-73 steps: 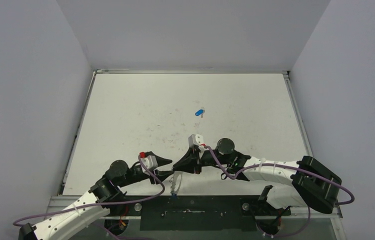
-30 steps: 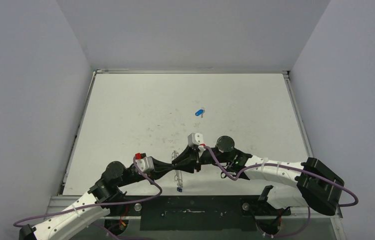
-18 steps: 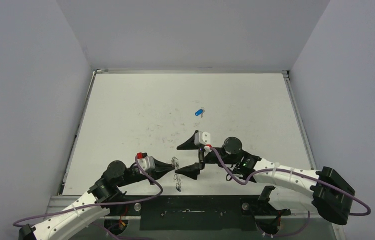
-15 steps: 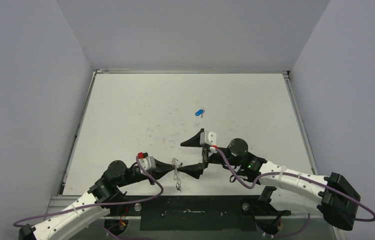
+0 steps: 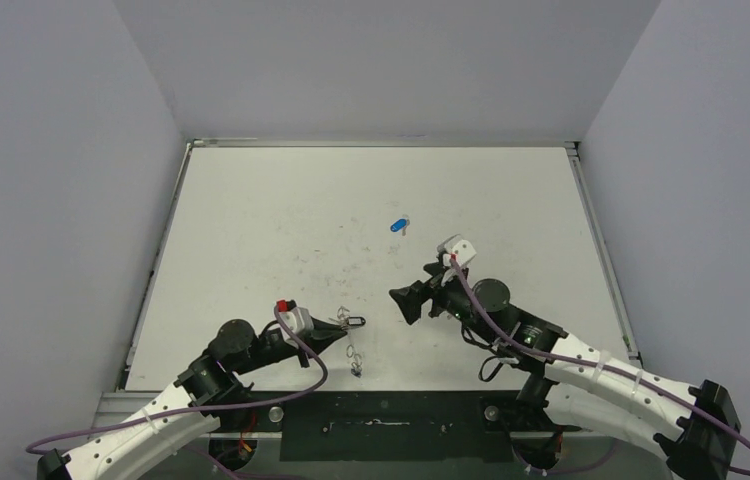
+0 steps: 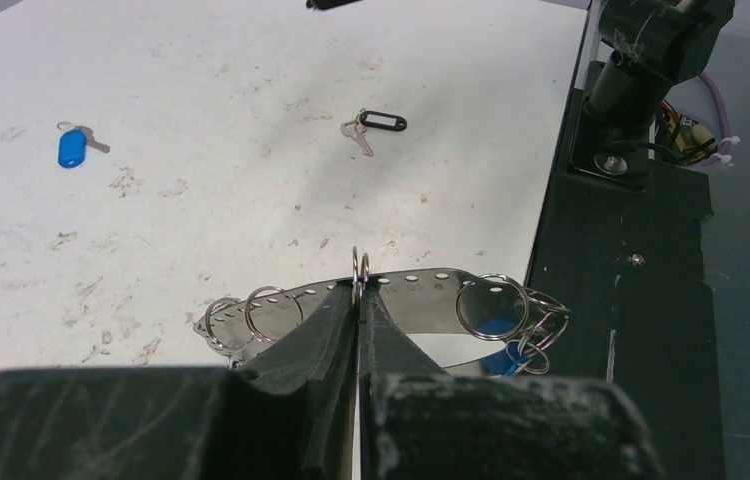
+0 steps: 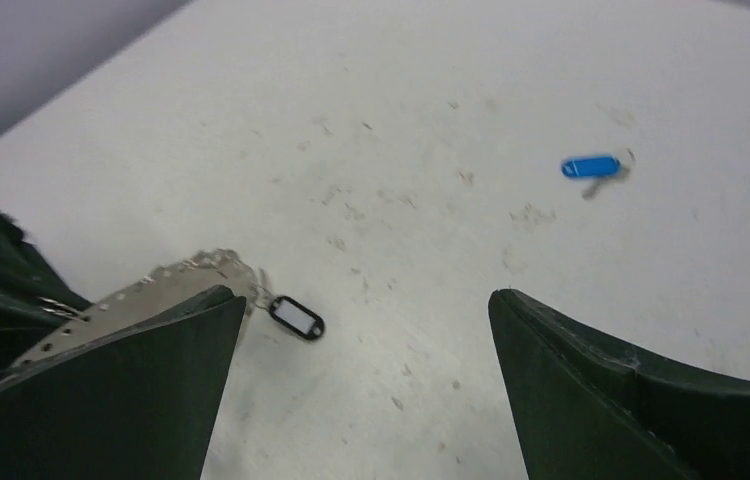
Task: Put the keys on the keyring
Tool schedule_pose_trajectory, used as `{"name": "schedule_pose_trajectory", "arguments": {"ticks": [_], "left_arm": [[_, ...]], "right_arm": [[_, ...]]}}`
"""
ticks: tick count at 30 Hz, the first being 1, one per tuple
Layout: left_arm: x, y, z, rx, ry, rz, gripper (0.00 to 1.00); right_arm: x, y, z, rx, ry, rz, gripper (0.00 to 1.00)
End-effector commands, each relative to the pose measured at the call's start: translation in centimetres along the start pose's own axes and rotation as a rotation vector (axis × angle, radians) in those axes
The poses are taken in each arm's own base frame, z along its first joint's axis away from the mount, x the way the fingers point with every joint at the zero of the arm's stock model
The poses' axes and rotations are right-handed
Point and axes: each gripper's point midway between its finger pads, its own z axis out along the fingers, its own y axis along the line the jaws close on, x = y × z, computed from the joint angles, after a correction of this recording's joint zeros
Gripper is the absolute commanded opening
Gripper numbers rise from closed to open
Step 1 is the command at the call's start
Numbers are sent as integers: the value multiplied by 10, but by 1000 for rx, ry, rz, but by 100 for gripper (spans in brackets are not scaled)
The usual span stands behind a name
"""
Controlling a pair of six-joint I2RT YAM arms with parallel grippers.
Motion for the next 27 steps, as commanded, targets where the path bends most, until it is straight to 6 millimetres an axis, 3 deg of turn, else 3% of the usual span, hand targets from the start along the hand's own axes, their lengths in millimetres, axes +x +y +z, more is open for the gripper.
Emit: {"name": "schedule_pose_trajectory", "arguments": {"ticks": [1, 6, 14, 18, 24, 27], "left_arm": [[-37, 2, -1, -25, -87, 2, 0], [-37, 3, -2, -30, -79, -9, 0], [-33, 3, -1, -36, -73, -32, 0], [-31, 3, 0, -36, -74, -40, 0], [-29, 3, 1, -35, -74, -45, 0], [-29, 4, 1, -37, -73, -44, 0]], "right_arm": [[26, -57, -15, 359, 161, 106, 100], [67, -87, -28, 543, 379, 99, 100], [101, -127, -75, 845, 475, 193, 98], [111, -141, -84, 904, 479, 297, 87], [125, -148, -74, 842, 507, 533, 76], [130, -155, -74, 867, 516, 603, 60]]}}
